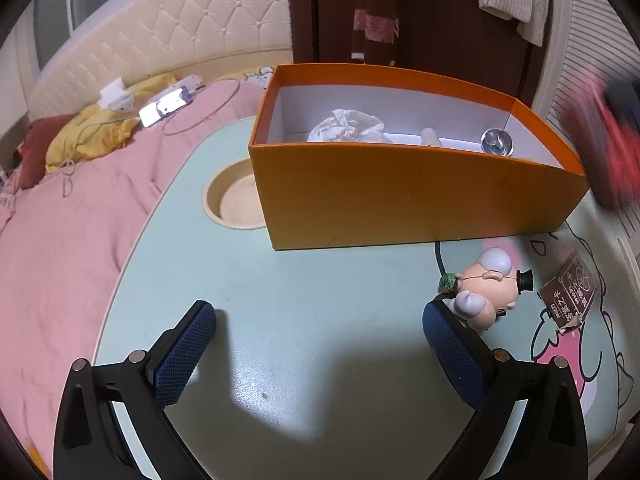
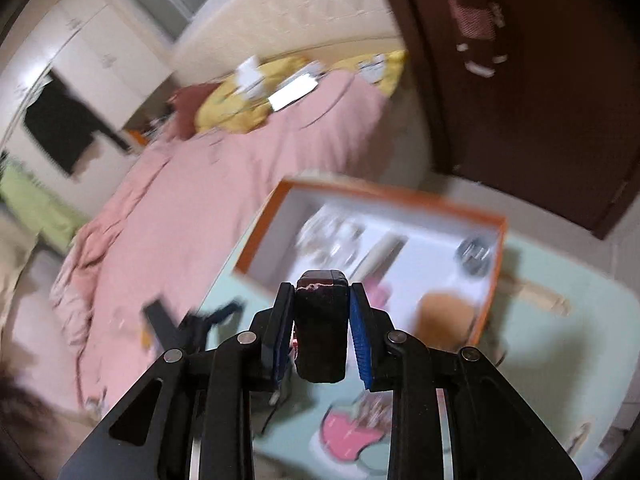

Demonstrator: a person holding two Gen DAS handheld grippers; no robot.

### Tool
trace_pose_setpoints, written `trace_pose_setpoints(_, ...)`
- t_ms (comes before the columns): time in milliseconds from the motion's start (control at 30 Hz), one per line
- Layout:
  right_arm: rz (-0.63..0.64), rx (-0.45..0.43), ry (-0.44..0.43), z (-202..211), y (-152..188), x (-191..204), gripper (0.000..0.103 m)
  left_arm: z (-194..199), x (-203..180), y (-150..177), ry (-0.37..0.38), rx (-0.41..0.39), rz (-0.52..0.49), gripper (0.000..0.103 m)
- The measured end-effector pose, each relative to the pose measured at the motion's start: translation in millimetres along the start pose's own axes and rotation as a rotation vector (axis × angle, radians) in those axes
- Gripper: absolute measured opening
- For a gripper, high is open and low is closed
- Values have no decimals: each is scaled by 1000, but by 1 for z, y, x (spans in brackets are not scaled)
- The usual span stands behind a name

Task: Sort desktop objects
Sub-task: 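Lift the dark red box out with the right gripper onto the table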

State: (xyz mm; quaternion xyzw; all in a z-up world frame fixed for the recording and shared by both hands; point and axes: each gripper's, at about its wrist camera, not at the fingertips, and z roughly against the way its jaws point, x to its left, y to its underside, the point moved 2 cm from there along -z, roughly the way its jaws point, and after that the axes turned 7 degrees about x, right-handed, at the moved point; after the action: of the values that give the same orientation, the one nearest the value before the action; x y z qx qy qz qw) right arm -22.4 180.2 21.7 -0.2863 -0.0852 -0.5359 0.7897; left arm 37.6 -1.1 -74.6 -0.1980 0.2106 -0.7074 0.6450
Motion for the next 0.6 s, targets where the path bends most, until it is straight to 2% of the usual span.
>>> trace_pose_setpoints(167, -7, 99, -53, -37, 57, 1, 29, 2, -1, 3, 2, 2, -10, 103)
trace_pose_setpoints(267, -16, 144, -68, -59, 75, 0, 29, 3, 0, 3, 3, 11, -13, 103)
trace_pose_setpoints(367, -20, 157, -90, -76, 79, 0, 29, 3, 2, 2, -1, 22, -11, 103)
trace_pose_setpoints(433, -12, 135, -80, -79, 80, 0, 29, 7, 8, 1, 3, 20, 12, 103)
trace_pose_setpoints(533, 29, 71, -1, -75, 80, 1, 30, 17, 19, 0, 28, -2, 52, 103)
trace_pose_setpoints(600, 58, 21, 30, -67, 82, 4, 34, 32, 26, -7, 56, -49, 70, 103)
